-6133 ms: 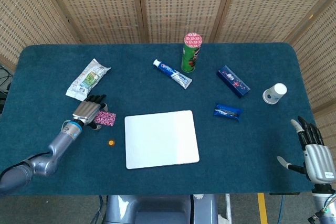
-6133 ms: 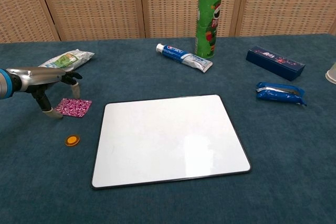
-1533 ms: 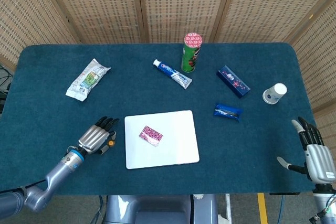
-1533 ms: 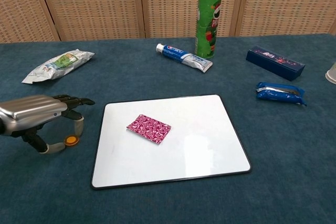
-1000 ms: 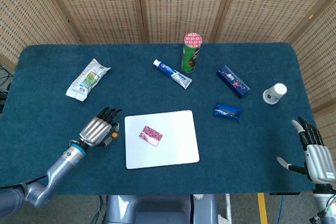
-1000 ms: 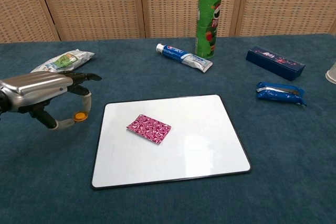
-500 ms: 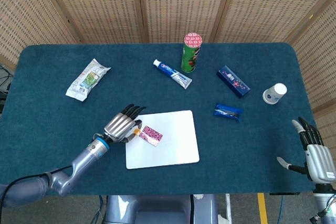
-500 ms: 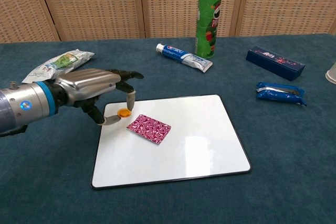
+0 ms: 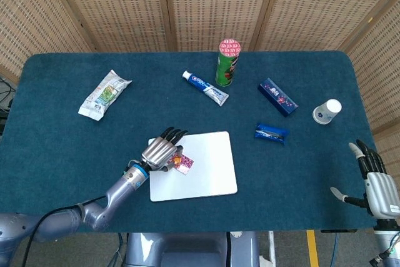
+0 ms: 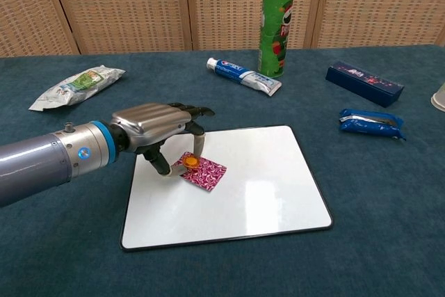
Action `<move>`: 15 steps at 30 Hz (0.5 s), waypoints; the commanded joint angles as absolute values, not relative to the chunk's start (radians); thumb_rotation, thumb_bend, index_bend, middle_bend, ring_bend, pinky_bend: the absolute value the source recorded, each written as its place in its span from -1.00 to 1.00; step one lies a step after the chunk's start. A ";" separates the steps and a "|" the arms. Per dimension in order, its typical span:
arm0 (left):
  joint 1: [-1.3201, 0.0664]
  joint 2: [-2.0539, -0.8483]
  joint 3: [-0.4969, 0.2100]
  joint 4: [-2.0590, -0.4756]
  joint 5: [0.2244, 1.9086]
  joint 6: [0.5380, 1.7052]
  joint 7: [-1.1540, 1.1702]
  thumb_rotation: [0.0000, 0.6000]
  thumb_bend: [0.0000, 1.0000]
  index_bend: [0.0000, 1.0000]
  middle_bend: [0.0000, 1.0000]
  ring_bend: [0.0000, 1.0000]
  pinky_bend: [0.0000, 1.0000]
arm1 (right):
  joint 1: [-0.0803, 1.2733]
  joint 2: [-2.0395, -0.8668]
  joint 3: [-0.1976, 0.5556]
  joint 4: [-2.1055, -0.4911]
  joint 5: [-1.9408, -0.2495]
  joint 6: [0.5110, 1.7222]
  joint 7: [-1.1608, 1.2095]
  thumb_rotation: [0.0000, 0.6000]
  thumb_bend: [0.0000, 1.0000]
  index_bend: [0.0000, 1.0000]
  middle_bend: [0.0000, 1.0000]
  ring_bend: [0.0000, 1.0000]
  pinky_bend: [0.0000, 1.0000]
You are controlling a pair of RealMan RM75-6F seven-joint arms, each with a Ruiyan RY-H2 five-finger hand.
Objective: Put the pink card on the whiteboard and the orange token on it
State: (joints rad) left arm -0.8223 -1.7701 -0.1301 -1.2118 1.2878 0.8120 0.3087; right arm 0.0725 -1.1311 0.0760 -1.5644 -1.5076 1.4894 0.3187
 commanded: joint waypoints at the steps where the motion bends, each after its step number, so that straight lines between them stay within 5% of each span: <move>1: -0.822 -1.769 -0.127 -1.220 1.282 0.816 0.314 1.00 -0.28 -0.84 -1.00 -1.00 -1.00 | 0.072 -1.131 0.076 -1.564 -1.507 1.489 0.321 1.00 -0.89 -1.00 -1.00 -1.00 -1.00; 4: -0.818 -1.755 -0.125 -1.239 1.286 0.826 0.309 1.00 -0.30 -0.99 -1.00 -1.00 -1.00 | 0.071 -1.131 0.076 -1.564 -1.507 1.490 0.321 1.00 -0.89 -1.00 -1.00 -1.00 -1.00; 11: -0.794 -1.660 -0.127 -1.344 1.321 0.889 0.277 1.00 -0.37 -1.00 -1.00 -1.00 -1.00 | 0.069 -1.132 0.077 -1.563 -1.508 1.494 0.321 1.00 -0.89 -1.00 -1.00 -1.00 -1.00; 15: -0.764 -1.583 -0.128 -1.396 1.368 0.972 0.268 1.00 -0.69 -1.00 -1.00 -1.00 -1.00 | 0.069 -1.132 0.077 -1.561 -1.508 1.495 0.320 1.00 -0.89 -1.00 -1.00 -1.00 -1.00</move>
State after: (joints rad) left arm -0.7841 -1.6227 -0.1265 -1.3672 1.3415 0.9287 0.2761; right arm 0.0689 -1.1323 0.0767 -1.5611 -1.5084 1.4953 0.3203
